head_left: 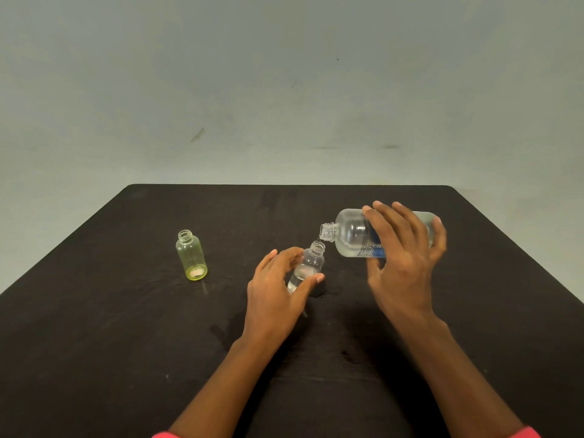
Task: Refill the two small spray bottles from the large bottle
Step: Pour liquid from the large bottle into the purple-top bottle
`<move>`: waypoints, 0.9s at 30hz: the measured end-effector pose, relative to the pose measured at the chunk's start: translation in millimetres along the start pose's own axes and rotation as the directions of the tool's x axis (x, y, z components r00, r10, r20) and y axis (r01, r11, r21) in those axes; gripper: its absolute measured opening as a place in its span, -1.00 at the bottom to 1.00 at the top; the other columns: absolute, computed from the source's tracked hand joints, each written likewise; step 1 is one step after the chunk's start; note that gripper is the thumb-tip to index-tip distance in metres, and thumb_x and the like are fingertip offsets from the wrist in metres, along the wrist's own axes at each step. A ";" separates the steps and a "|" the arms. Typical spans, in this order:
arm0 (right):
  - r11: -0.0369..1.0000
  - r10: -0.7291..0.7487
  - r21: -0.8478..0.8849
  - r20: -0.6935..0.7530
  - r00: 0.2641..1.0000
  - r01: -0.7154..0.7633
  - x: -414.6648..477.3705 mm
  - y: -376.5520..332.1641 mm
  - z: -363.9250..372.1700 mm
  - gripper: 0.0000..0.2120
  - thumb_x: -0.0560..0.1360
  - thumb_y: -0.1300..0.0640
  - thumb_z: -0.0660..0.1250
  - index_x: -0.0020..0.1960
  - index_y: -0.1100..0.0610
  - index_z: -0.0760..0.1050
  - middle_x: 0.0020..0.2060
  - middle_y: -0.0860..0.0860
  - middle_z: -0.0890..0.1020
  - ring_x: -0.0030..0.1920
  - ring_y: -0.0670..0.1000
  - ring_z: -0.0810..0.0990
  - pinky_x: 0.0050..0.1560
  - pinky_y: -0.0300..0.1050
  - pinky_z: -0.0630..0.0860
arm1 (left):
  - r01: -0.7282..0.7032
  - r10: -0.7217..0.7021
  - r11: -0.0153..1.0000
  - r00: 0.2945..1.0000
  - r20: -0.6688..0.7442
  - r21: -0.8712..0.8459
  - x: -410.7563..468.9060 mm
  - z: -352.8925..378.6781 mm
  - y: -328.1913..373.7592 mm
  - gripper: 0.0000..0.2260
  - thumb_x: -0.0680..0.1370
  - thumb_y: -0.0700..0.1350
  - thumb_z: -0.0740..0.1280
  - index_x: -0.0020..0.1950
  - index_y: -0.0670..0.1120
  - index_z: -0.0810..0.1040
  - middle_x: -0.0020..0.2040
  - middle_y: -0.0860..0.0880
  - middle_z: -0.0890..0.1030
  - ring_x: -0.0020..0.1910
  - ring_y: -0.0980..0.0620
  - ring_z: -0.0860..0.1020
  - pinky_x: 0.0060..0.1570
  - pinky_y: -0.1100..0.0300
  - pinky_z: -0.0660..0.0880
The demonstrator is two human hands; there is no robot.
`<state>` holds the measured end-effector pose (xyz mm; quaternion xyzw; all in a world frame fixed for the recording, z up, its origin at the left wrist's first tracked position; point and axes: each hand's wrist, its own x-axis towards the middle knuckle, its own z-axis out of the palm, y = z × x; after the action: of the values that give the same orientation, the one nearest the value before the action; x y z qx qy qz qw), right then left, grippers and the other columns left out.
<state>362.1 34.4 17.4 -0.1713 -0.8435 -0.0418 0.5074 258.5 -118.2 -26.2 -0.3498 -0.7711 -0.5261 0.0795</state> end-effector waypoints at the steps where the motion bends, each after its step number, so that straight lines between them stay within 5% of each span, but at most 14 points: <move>1: 1.000 0.000 0.001 0.000 1.000 0.000 0.0 0.0 -0.1 -0.19 0.20 0.43 0.49 0.35 0.01 0.34 0.28 0.02 0.52 0.36 0.04 0.38 0.43 0.23 0.00 | 0.001 -0.001 1.000 1.000 0.001 -0.002 0.0 -0.1 0.2 -0.60 0.38 0.10 0.48 0.17 0.09 0.52 0.04 0.24 0.56 0.23 -0.03 0.53 0.31 0.16 0.30; 27: 1.000 -0.007 0.006 0.011 1.000 0.007 0.1 -0.5 -0.4 -0.19 0.19 0.43 0.51 0.35 0.01 0.34 0.28 0.02 0.51 0.36 0.04 0.37 0.43 0.24 0.01 | -0.033 0.032 0.999 0.999 -0.026 -0.030 -1.0 1.5 -1.2 -0.62 0.38 0.08 0.49 0.16 0.09 0.51 -0.01 0.37 0.49 0.26 -0.03 0.50 0.22 -0.09 0.46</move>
<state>362.2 33.8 17.7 -0.1671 -0.8470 -0.0399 0.5031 258.8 -117.6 -28.2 -0.3567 -0.7559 -0.5411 0.0926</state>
